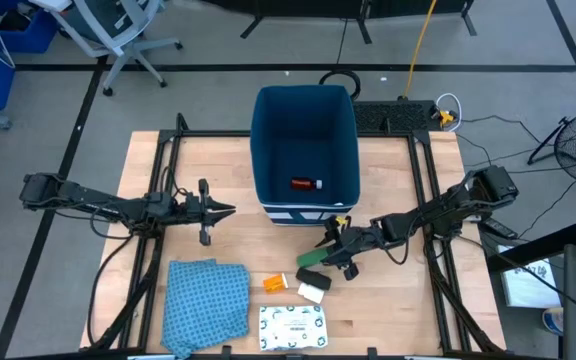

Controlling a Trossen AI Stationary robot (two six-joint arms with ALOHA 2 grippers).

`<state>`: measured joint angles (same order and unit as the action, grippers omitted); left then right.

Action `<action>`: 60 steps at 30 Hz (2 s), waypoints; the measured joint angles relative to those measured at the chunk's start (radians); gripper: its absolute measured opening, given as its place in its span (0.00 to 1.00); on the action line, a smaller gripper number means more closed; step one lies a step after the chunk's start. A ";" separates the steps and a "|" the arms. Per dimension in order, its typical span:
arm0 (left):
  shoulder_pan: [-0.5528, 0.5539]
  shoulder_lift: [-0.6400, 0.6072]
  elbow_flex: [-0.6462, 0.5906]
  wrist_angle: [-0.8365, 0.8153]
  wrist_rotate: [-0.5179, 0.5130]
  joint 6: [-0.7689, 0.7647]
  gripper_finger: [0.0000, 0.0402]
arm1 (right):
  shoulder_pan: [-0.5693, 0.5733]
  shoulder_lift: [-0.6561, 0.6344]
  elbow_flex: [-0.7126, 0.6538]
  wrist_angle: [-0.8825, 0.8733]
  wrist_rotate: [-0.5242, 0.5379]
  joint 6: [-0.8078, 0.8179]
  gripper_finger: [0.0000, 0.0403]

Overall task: Pick & place medical supplies in basket/bin
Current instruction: Put the green bandage into the basket

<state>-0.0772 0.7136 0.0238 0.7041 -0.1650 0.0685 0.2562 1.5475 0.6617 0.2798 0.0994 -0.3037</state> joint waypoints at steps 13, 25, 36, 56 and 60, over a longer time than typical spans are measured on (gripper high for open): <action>0.000 0.000 0.000 -0.006 0.007 -0.019 0.12 | 0.007 0.019 -0.100 0.146 0.004 -0.009 0.49; 0.000 0.000 0.000 -0.019 0.007 -0.012 0.12 | 0.006 0.196 -0.117 0.381 -0.015 -0.102 0.45; 0.000 0.000 0.000 -0.023 0.007 -0.015 0.12 | 0.007 0.061 -0.118 0.355 -0.026 -0.073 0.33; 0.000 0.000 0.000 -0.029 0.007 -0.026 0.12 | 0.050 -0.660 -0.212 0.008 -0.343 0.012 0.21; 0.000 0.000 0.000 -0.029 0.007 -0.026 0.12 | 0.051 -0.756 -0.355 0.187 -0.370 0.059 0.21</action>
<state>-0.0772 0.7132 0.0238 0.6751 -0.1577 0.0422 0.3072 0.7915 0.3066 0.4664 -0.2707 -0.2450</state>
